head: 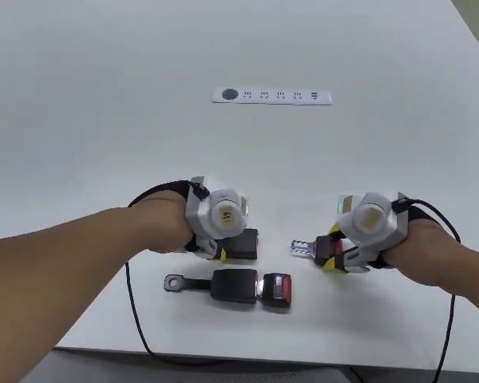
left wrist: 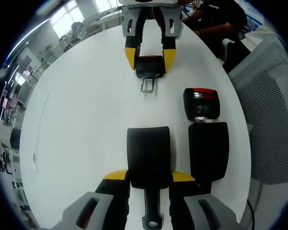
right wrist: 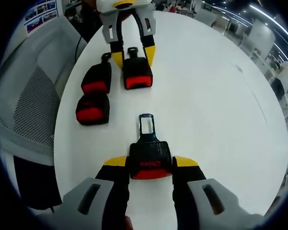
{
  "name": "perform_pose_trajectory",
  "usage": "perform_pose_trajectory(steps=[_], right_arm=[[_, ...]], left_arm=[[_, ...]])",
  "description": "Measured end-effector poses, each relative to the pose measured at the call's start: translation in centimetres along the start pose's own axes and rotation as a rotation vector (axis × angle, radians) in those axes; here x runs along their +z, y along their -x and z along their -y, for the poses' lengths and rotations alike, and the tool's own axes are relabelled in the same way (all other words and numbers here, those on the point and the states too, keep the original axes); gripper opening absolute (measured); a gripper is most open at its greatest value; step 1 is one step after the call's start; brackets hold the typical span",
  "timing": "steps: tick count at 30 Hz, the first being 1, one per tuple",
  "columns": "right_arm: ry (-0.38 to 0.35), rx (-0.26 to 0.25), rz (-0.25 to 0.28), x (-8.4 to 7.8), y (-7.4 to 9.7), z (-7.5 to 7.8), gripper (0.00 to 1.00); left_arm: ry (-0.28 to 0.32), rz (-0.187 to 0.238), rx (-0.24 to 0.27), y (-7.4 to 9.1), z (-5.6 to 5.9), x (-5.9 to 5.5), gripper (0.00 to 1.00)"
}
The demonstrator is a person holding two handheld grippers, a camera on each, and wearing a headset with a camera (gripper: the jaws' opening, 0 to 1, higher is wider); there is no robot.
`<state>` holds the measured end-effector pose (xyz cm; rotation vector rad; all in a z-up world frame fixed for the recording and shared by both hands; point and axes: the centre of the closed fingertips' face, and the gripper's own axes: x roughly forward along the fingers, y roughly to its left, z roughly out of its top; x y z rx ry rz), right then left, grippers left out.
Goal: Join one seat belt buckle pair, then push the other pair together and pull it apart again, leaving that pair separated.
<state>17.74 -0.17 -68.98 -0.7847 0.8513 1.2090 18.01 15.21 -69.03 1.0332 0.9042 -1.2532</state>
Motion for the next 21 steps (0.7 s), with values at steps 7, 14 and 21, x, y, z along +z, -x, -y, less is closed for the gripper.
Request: perform_pose_trajectory(steps=[7,14,21], right_arm=[[0.026,0.007,0.016,2.3,-1.3,-0.3,0.33],[0.05,0.017,0.027,4.1,-2.3,-0.7,0.33],[0.058,0.011,0.016,4.8,-2.7,-0.7,0.33]], left_arm=[[0.009,-0.006,0.001,0.1,0.3,0.1,0.31],[0.011,-0.011,0.007,0.0,0.2,0.0,0.31],[0.011,-0.013,0.005,-0.1,0.1,-0.1,0.31]])
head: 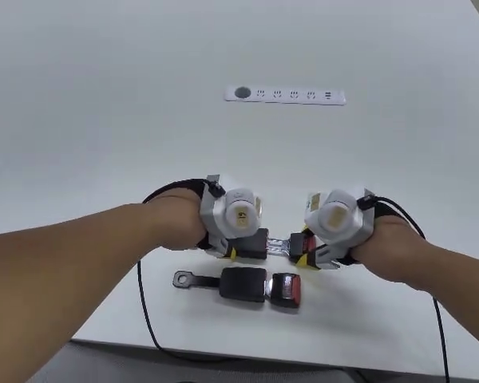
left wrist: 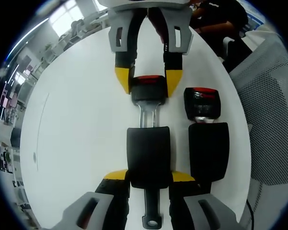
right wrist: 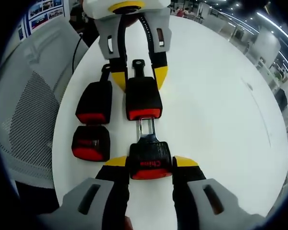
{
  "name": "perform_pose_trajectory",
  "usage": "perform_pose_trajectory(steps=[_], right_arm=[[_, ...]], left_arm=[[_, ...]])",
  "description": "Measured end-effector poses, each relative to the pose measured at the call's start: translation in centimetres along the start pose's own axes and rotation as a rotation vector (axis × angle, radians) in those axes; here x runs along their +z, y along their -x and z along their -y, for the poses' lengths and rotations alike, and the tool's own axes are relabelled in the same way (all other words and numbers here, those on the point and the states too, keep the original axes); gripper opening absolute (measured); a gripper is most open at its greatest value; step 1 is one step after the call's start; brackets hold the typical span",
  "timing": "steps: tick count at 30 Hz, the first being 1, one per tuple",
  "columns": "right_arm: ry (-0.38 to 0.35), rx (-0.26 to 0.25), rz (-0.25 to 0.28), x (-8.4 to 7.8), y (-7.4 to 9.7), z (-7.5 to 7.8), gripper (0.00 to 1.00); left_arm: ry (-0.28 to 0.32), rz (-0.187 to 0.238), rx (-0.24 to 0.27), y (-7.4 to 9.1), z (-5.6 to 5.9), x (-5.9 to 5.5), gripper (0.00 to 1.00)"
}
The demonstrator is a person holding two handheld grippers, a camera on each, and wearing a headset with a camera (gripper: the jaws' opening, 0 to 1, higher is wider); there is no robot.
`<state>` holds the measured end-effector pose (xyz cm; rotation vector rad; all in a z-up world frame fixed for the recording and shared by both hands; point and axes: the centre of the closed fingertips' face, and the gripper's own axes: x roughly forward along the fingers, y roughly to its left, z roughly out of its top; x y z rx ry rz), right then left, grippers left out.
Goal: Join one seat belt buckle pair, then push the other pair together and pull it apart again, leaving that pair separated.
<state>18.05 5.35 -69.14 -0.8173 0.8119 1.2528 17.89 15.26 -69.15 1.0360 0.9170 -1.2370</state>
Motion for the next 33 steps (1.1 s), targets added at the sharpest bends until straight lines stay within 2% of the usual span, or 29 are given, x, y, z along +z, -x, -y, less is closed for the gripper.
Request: perform_pose_trajectory(steps=[4,18,20,28,33], right_arm=[[0.021,0.0,0.022,0.8,-0.1,-0.7,0.33],[0.016,0.035,0.063,1.4,-0.8,-0.4,0.32],[0.014,0.031,0.061,1.7,-1.1,-0.2,0.32],[0.023,0.035,0.054,3.0,-1.5,-0.5,0.32],[0.023,0.038,0.054,2.8,-1.5,-0.3,0.32]], left_arm=[[-0.014,-0.004,-0.004,0.0,0.1,0.1,0.31],[-0.003,0.0,-0.023,0.0,0.2,0.2,0.3],[0.026,0.002,-0.025,0.0,0.1,0.0,0.3],[0.03,0.0,-0.03,0.0,0.1,0.1,0.3],[0.039,0.005,-0.021,-0.1,0.0,0.0,0.3]])
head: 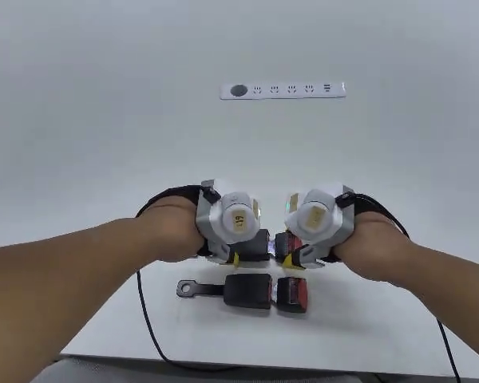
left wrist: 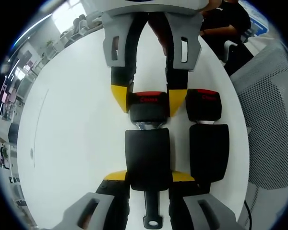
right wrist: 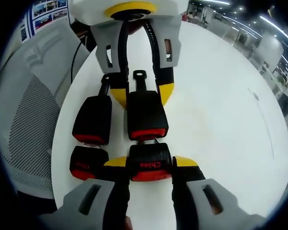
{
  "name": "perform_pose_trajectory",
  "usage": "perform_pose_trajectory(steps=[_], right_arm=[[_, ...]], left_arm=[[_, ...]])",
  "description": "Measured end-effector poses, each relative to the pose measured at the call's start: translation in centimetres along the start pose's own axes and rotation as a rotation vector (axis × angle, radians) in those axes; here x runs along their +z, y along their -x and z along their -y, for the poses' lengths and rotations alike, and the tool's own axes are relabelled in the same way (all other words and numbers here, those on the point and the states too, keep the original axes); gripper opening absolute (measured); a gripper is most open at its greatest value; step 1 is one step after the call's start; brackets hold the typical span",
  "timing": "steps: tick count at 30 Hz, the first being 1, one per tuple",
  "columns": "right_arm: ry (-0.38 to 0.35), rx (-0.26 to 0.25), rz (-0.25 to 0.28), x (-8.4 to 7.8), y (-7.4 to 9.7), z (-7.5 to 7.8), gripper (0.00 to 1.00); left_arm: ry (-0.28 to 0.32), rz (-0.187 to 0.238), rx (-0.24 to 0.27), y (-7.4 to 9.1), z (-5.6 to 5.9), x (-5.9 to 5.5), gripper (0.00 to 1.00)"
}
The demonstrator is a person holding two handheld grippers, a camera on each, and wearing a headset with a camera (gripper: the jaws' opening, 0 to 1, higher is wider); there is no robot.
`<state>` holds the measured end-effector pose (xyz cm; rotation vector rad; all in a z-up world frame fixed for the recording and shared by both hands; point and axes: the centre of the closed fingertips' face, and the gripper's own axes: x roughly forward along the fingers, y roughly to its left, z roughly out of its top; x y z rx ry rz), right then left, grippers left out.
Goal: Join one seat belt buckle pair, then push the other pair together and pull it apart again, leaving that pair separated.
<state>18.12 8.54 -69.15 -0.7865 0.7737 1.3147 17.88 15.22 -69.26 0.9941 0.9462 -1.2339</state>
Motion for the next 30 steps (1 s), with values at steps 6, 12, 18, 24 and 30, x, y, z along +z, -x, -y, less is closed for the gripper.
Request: perform_pose_trajectory(steps=[6,12,18,24,30], right_arm=[[0.014,0.003,-0.007,-0.05,0.08,-0.13,0.33],[0.009,-0.001,-0.009,-0.09,0.08,-0.14,0.33],[-0.002,-0.007,-0.008,-0.09,0.11,-0.09,0.33],[-0.013,-0.012,-0.015,-0.14,0.2,-0.08,0.33],[-0.019,-0.017,-0.026,-0.31,0.32,-0.1,0.33]], left_arm=[[0.012,0.005,0.004,-0.05,-0.03,-0.1,0.31],[0.022,0.009,0.012,0.25,0.17,0.06,0.31],[0.03,0.006,0.023,0.3,0.24,0.12,0.31],[0.038,0.007,0.03,0.41,0.25,0.15,0.31],[0.038,-0.005,0.025,0.46,0.23,0.19,0.31]])
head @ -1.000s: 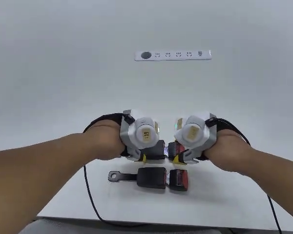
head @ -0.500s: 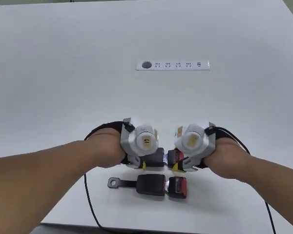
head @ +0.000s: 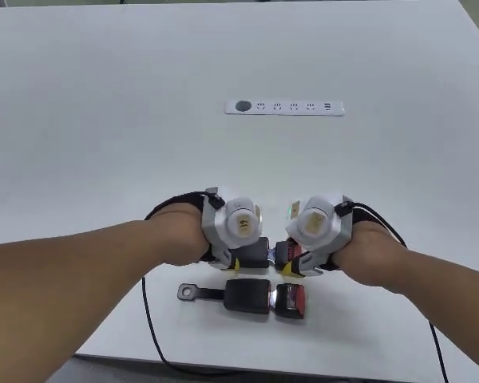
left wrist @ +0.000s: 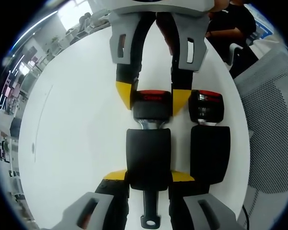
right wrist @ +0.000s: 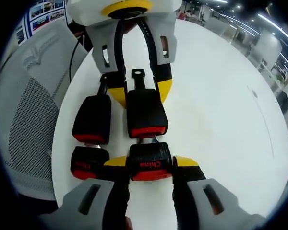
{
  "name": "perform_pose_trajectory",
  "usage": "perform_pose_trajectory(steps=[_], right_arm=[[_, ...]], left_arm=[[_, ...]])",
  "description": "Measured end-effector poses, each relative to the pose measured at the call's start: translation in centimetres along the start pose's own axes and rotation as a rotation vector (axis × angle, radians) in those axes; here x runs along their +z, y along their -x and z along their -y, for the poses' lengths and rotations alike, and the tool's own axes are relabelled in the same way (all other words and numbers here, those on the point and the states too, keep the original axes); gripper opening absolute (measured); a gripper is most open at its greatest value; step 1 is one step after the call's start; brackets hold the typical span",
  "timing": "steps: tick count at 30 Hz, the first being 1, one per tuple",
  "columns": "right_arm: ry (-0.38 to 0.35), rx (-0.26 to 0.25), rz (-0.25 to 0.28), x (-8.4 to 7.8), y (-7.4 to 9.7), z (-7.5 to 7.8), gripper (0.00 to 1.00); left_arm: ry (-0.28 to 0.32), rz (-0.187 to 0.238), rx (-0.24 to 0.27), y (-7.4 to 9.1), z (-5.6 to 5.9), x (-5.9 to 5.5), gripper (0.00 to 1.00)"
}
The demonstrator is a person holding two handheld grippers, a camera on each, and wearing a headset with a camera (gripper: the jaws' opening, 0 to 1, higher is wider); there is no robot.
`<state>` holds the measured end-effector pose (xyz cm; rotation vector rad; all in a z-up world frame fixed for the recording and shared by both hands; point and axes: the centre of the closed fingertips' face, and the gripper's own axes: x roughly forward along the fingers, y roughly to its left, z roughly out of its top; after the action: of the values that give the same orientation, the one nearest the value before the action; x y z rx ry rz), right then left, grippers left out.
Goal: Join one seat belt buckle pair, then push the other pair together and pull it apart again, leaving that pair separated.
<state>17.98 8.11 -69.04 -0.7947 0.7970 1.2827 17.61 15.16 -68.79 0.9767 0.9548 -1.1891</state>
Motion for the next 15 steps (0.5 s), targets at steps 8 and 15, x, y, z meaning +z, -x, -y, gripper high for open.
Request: perform_pose_trajectory(steps=[8,15], right_arm=[[-0.015,-0.014,-0.016,-1.0,0.4,0.2,0.33],[-0.011,-0.026,-0.01,-1.5,0.7,0.1,0.34]], left_arm=[[0.005,0.004,-0.001,0.2,0.1,-0.1,0.31],[-0.016,-0.008,-0.005,0.0,0.0,0.0,0.31]])
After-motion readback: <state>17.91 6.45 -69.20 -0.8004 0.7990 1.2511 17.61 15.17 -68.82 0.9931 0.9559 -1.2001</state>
